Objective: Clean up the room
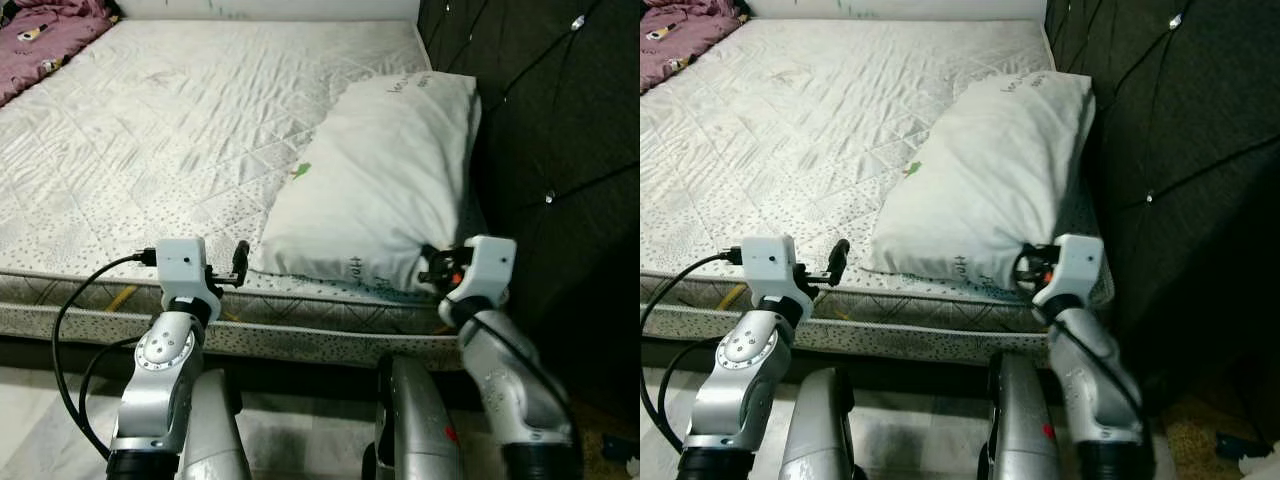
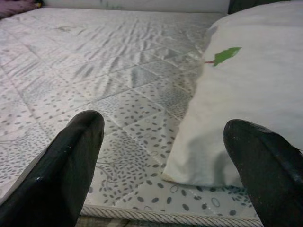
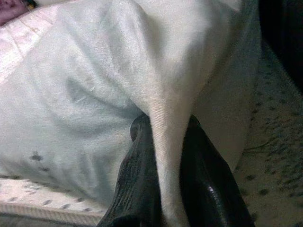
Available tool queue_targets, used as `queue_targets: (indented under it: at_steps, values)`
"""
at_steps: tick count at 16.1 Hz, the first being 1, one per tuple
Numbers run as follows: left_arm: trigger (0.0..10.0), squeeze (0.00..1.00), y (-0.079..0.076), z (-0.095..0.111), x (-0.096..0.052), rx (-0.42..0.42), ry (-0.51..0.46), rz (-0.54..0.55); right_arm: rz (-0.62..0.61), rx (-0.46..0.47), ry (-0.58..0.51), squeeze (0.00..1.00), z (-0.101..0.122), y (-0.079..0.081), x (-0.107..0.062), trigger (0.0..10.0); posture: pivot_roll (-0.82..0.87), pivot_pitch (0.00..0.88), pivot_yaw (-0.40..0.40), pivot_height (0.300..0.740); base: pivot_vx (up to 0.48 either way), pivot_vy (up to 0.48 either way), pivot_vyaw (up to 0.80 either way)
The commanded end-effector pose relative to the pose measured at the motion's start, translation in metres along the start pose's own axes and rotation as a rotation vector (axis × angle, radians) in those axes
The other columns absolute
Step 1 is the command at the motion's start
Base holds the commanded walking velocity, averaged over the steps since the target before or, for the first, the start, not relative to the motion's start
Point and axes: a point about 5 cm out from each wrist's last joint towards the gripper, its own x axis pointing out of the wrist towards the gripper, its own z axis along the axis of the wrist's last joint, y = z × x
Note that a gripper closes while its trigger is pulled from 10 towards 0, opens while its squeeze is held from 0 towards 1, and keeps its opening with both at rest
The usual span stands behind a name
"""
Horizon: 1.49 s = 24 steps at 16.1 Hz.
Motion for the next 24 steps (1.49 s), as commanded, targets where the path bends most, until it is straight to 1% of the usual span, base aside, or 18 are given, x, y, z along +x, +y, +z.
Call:
queue_targets:
  at_steps: [1, 3, 4, 5, 7, 8, 9, 10, 11, 12, 13, 14, 16, 17, 18, 22, 23, 24]
  values:
    - [10.0, 0.0, 0.004, 0.0, 0.0, 0.011, -0.001, 0.009, -0.003, -0.012, -0.004, 0.0, 0.008, -0.006, 0.008, 0.0, 0.05, 0.0, 0.019, 0.499, 0.0, 0.0, 0.0]
    - [10.0, 0.0, 0.003, 0.0, 0.001, 0.01, -0.005, 0.008, -0.091, -0.042, -0.039, 0.0, 0.034, -0.036, 0.026, 0.0, 0.05, 0.0, 0.019, 0.499, 0.0, 0.0, 0.0]
    - [10.0, 0.0, 0.001, 0.001, 0.001, 0.009, -0.006, 0.006, -0.152, -0.083, -0.072, 0.0, 0.056, -0.056, 0.036, 0.0, 0.05, 0.0, 0.018, 0.499, 0.0, 0.0, 0.0]
    - [10.0, 0.0, 0.001, 0.001, 0.002, 0.009, -0.007, 0.006, -0.206, -0.091, -0.112, 0.0, 0.075, -0.072, 0.04, 0.0, 0.05, 0.0, 0.018, 0.499, 0.0, 0.0, 0.0]
    - [10.0, 0.0, 0.004, 0.001, 0.001, 0.012, -0.007, 0.01, -0.297, -0.121, -0.164, 0.0, 0.103, -0.097, 0.042, 0.0, 0.06, 0.0, 0.015, 0.499, 0.0, 0.0, 0.0]
    - [10.0, 0.0, 0.004, 0.001, 0.001, 0.012, -0.007, 0.012, -0.314, -0.133, -0.173, 0.0, 0.108, -0.102, 0.041, 0.0, 0.06, 0.0, 0.013, 0.499, 0.0, 0.0, 0.0]
    - [10.0, 0.0, 0.005, 0.0, 0.001, 0.013, -0.007, 0.019, -0.357, -0.166, -0.191, 0.0, 0.122, -0.118, 0.038, 0.0, 0.06, 0.0, 0.009, 0.499, 0.0, 0.0, 0.0]
    - [10.0, 0.0, 0.005, 0.0, 0.001, 0.013, -0.007, 0.019, -0.369, -0.175, -0.194, 0.0, 0.125, -0.122, 0.037, 0.0, 0.06, 0.0, 0.009, 0.499, 0.0, 0.0, 0.0]
    - [10.0, 0.0, 0.005, 0.0, 0.0, 0.012, -0.007, 0.02, -0.386, -0.174, -0.196, 0.0, 0.129, -0.13, 0.038, 0.0, 0.06, 0.0, 0.008, 0.499, 0.0, 0.0, 0.0]
    - [10.0, 0.0, 0.004, -0.001, 0.0, 0.011, -0.006, 0.019, -0.387, -0.174, -0.191, 0.0, 0.126, -0.133, 0.039, 0.0, 0.06, 0.0, 0.008, 0.499, 0.0, 0.0, 0.0]
    - [10.0, 0.0, 0.004, -0.001, -0.001, 0.011, -0.005, 0.017, -0.374, -0.181, -0.177, 0.0, 0.118, -0.131, 0.04, 0.0, 0.06, 0.0, 0.008, 0.499, 0.0, 0.0, 0.0]
    - [10.0, 0.0, 0.003, -0.001, -0.001, 0.012, -0.004, 0.015, -0.359, -0.185, -0.151, 0.0, 0.099, -0.124, 0.039, 0.0, 0.06, 0.0, 0.008, 0.499, 0.0, 0.0, 0.0]
    - [10.0, 0.0, 0.003, 0.0, -0.001, 0.014, -0.005, 0.013, -0.349, -0.182, -0.118, 0.0, 0.074, -0.116, 0.035, 0.0, 0.06, 0.0, 0.01, 0.499, 0.0, 0.0, 0.0]
    - [10.0, 0.0, 0.005, 0.0, 0.0, 0.017, -0.005, 0.012, -0.343, -0.172, -0.071, 0.0, 0.042, -0.105, 0.027, 0.0, 0.06, 0.0, 0.012, 0.499, 0.0, 0.0, 0.0]
    - [10.0, 0.0, 0.005, 0.0, 0.0, 0.018, -0.005, 0.012, -0.343, -0.165, -0.054, 0.0, 0.03, -0.101, 0.021, 0.0, 0.06, 0.0, 0.013, 0.499, 0.0, 0.0, 0.0]
    - [10.0, 0.0, 0.004, -0.001, 0.0, 0.018, -0.003, 0.006, -0.387, -0.137, 0.0, 0.0, -0.005, -0.091, -0.004, 0.0, 0.05, 0.0, 0.015, 0.499, 0.0, 0.0, 0.0]
    - [10.0, 0.0, 0.002, -0.001, 0.0, 0.015, 0.0, 0.002, -0.373, -0.124, 0.01, 0.0, -0.013, -0.08, -0.011, 0.0, 0.05, 0.0, 0.017, 0.499, 0.0, 0.0, 0.0]
    - [10.0, 0.0, 0.002, -0.002, 0.0, 0.015, 0.0, 0.002, -0.364, -0.128, 0.007, 0.0, -0.013, -0.077, -0.012, 0.0, 0.05, 0.0, 0.017, 0.499, 0.0, 0.0, 0.0]
